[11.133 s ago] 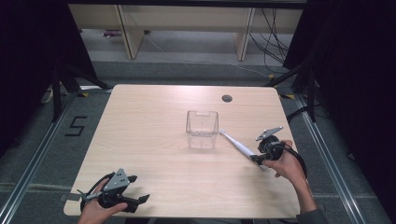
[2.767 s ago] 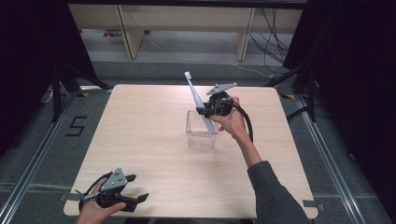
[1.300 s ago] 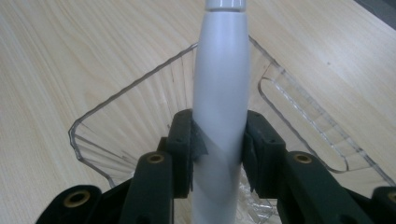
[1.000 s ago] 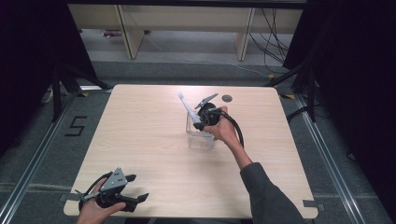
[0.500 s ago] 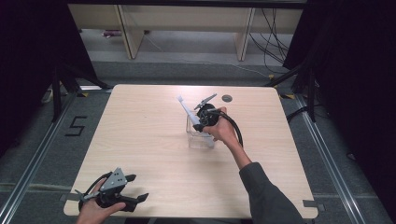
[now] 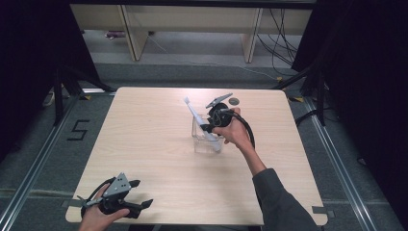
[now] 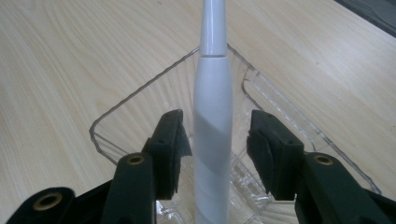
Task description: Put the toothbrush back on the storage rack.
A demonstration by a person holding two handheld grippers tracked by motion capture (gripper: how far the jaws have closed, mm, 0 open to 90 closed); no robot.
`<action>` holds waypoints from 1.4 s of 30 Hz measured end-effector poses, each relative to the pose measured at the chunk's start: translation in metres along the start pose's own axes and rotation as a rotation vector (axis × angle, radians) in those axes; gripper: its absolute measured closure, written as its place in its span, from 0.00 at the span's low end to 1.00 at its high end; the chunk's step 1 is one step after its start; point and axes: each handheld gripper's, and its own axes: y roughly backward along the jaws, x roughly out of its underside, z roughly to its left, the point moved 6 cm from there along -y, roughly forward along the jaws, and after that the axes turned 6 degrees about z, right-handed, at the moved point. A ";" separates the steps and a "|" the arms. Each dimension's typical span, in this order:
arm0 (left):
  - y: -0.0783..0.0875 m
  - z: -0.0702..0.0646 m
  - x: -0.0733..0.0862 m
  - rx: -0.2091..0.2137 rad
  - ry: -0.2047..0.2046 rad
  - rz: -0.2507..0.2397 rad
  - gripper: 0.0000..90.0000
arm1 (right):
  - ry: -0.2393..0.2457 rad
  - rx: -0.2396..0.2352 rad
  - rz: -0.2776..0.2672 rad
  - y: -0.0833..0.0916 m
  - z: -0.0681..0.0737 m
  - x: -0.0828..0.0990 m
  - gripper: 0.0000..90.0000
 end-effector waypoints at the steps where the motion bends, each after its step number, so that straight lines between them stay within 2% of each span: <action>1: 0.000 0.000 0.000 0.000 -0.001 0.000 0.19 | 0.015 0.001 -0.022 0.002 -0.002 -0.001 0.59; 2: 0.000 0.000 0.000 0.000 -0.001 0.000 0.19 | 0.015 0.001 -0.022 0.002 -0.002 -0.001 0.59; 3: 0.000 0.000 0.000 0.002 0.000 -0.001 0.19 | -0.032 -0.003 -0.008 0.010 0.000 0.000 0.58; 5: 0.001 0.000 0.000 -0.003 -0.001 0.009 0.19 | -0.036 0.002 -0.030 0.011 -0.001 -0.001 0.57; 6: 0.001 0.000 0.000 -0.002 -0.001 0.008 0.19 | -0.049 0.004 -0.019 0.015 -0.001 0.000 0.57; 7: 0.001 0.000 0.000 -0.003 -0.001 0.007 0.19 | -0.065 0.016 -0.040 0.018 -0.002 -0.001 0.55; 8: 0.000 0.000 0.000 -0.002 -0.004 0.004 0.19 | -0.065 0.016 -0.040 0.018 -0.002 -0.001 0.55; 9: 0.000 0.000 0.000 -0.002 -0.003 0.004 0.19 | -0.015 -0.006 -0.077 0.022 -0.002 -0.003 0.54; 11: 0.000 0.000 0.000 -0.006 -0.005 0.010 0.19 | -0.007 -0.006 -0.093 0.024 -0.004 -0.003 0.53; 12: 0.000 0.000 0.000 -0.006 -0.005 0.010 0.19 | -0.019 -0.005 -0.075 0.027 -0.004 -0.001 0.53; 14: 0.001 0.000 0.001 -0.002 -0.006 0.017 0.19 | -0.031 -0.001 -0.094 0.028 -0.005 -0.001 0.52; 16: 0.000 0.000 0.001 -0.002 -0.005 0.018 0.19 | -0.032 -0.007 -0.081 0.030 -0.006 0.000 0.51; 17: 0.000 0.000 0.001 -0.003 -0.004 0.016 0.19 | -0.043 -0.004 -0.098 0.032 -0.006 0.000 0.50; 19: 0.000 0.000 0.001 -0.003 -0.004 0.015 0.19 | -0.043 -0.008 -0.094 0.034 -0.007 0.000 0.50; 21: 0.001 0.000 0.001 -0.002 -0.008 0.018 0.19 | -0.060 -0.013 -0.126 0.039 -0.007 -0.001 0.49; 23: 0.001 0.000 0.001 -0.003 -0.007 0.018 0.19 | -0.058 -0.013 -0.121 0.041 -0.007 0.000 0.48; 24: 0.001 0.000 0.001 -0.002 -0.008 0.018 0.19 | -0.051 -0.012 -0.142 0.041 -0.007 -0.001 0.48; 26: 0.001 0.000 0.001 -0.002 -0.007 0.020 0.19 | -0.055 -0.016 -0.136 0.046 -0.008 0.000 0.47; 27: 0.001 0.000 0.001 -0.002 -0.008 0.018 0.19 | -0.054 -0.012 -0.151 0.046 -0.008 -0.001 0.47; 29: 0.001 0.000 0.001 -0.002 -0.006 0.019 0.19 | -0.054 -0.015 -0.140 0.052 -0.009 0.001 0.46; 32: 0.001 0.000 0.001 -0.002 -0.006 0.019 0.19 | -0.066 -0.008 -0.169 0.056 -0.011 0.002 0.45; 33: 0.001 0.000 0.001 -0.003 -0.008 0.018 0.19 | -0.066 -0.002 -0.163 0.059 -0.012 0.003 0.45; 34: 0.001 0.000 0.001 -0.005 -0.007 0.012 0.19 | -0.072 -0.014 -0.167 0.061 -0.012 0.004 0.44; 36: 0.000 0.000 0.000 -0.004 -0.001 0.007 0.19 | -0.064 0.006 -0.180 0.064 -0.016 0.005 0.44; 37: 0.001 0.000 0.001 -0.005 -0.005 0.013 0.19 | -0.080 0.005 -0.195 0.066 -0.017 0.006 0.43; 39: 0.000 0.000 0.000 -0.002 -0.005 0.005 0.19 | -0.079 0.003 -0.175 0.068 -0.018 0.008 0.43; 40: 0.000 0.000 0.000 -0.002 -0.005 0.004 0.19 | -0.087 0.009 -0.196 0.070 -0.019 0.008 0.43; 42: 0.001 0.000 0.000 -0.004 -0.003 0.008 0.19 | -0.087 -0.008 -0.190 0.071 -0.019 0.009 0.42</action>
